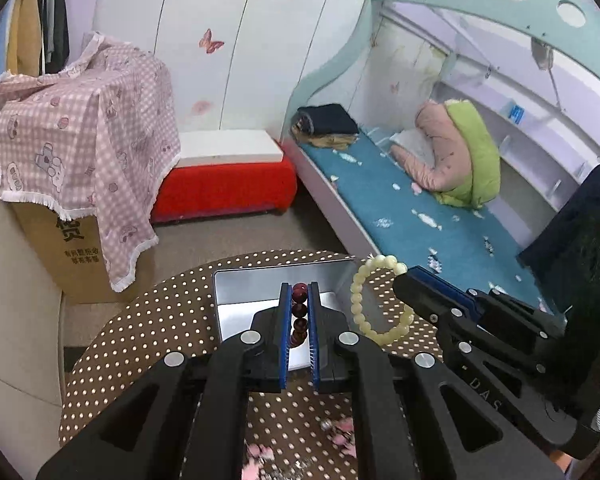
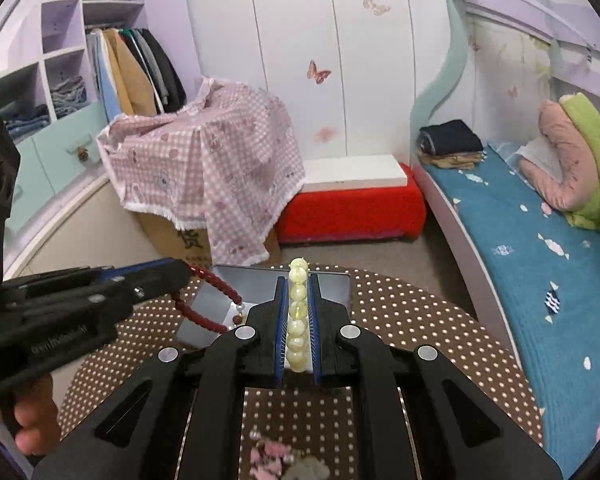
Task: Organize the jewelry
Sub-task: 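Carry both bracelets into the grey metal box and open both grippers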
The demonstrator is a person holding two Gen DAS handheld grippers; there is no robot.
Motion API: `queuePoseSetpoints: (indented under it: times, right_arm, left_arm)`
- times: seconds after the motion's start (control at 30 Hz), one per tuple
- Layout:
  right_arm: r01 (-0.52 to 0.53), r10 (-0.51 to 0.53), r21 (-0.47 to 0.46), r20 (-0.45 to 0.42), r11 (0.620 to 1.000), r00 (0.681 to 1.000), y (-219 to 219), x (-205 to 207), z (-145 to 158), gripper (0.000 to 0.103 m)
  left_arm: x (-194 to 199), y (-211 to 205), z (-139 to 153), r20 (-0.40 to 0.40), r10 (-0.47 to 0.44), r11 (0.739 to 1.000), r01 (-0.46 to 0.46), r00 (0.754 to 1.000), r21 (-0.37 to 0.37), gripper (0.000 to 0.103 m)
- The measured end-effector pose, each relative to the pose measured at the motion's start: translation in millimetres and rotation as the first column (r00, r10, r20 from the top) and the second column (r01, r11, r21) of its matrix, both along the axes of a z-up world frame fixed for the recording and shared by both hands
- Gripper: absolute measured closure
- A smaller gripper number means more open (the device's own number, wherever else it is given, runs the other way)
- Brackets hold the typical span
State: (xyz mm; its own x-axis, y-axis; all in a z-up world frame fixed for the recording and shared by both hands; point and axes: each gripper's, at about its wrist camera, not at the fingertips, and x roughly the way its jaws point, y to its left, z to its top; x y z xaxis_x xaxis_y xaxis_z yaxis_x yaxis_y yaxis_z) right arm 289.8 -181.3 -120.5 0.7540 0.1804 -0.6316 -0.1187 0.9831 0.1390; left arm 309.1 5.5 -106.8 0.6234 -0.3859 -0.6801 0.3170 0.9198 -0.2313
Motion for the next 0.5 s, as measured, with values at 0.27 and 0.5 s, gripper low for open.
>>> queuePoseSetpoints:
  times: [0.27, 0.5]
  right_arm:
    - [-0.017, 0.016, -0.006, -0.103, 1.0, 0.995, 6.9, 33.0, -45.0, 0.093]
    - [-0.023, 0.023, -0.001, -0.13, 1.0, 0.991, 10.3, 37.6, -61.0, 0.093]
  left_arm:
    - [25.7, -0.3, -47.1, -0.104, 0.022, 0.999, -0.018, 0.994, 0.031, 0.096]
    - [28.3, 1.3, -56.9, -0.132, 0.02, 0.999, -0.015, 0.991, 0.038, 0.08]
